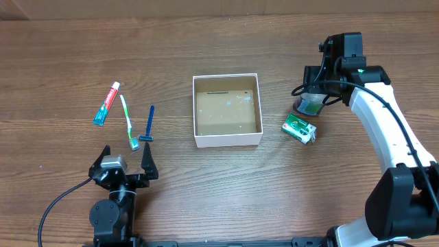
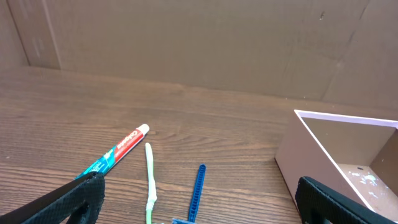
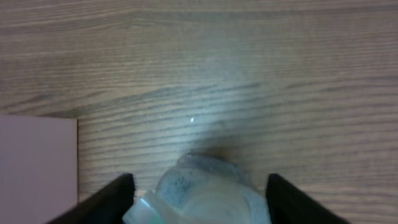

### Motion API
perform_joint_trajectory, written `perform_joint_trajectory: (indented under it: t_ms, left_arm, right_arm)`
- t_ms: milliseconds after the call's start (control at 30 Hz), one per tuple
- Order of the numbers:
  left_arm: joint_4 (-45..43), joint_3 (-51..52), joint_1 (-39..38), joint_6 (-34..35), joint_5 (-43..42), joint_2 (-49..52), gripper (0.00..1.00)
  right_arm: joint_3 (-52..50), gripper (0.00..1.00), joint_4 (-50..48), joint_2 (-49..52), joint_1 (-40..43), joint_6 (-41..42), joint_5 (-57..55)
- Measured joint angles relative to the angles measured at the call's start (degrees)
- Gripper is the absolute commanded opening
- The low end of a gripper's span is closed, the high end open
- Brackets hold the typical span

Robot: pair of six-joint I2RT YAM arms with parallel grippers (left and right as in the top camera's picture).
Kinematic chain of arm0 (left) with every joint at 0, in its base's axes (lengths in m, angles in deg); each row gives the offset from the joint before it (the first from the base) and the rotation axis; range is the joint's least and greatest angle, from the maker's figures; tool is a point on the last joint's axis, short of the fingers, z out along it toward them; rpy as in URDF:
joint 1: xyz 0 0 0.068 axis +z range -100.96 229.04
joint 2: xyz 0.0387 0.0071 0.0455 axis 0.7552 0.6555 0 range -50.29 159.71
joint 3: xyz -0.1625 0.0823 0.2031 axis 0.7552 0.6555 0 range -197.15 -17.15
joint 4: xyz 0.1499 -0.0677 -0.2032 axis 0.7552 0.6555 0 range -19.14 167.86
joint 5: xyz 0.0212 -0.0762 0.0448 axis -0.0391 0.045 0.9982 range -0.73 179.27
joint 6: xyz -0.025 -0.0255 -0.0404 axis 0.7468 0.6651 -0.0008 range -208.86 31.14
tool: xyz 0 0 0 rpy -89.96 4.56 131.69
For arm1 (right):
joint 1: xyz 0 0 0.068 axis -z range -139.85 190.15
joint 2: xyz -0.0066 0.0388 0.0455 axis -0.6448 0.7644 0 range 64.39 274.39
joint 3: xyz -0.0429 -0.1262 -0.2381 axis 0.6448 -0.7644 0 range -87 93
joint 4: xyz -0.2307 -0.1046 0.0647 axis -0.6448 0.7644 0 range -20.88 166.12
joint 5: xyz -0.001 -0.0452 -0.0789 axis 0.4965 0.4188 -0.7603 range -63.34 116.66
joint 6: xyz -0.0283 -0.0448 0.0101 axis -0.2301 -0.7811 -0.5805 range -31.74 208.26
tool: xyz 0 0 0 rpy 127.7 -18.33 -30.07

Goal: Pack container
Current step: 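Move the right gripper over the soap pump bottle and grasp it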

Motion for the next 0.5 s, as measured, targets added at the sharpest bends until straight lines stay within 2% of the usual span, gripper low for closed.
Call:
perform_joint_trajectory:
  t_ms: [300, 500]
  left_arm:
    - [0.0, 0.0, 0.0, 0.0, 0.0, 0.0, 1.0]
    - [0.0, 0.0, 0.0, 0.0, 0.0, 0.0, 1.0]
  right_arm:
    - [0.0, 0.53, -1.0, 1.0, 0.0, -0.4, 0.0]
    - [0.0, 0.34, -1.3, 2.7, 0.0, -0.5, 0.0]
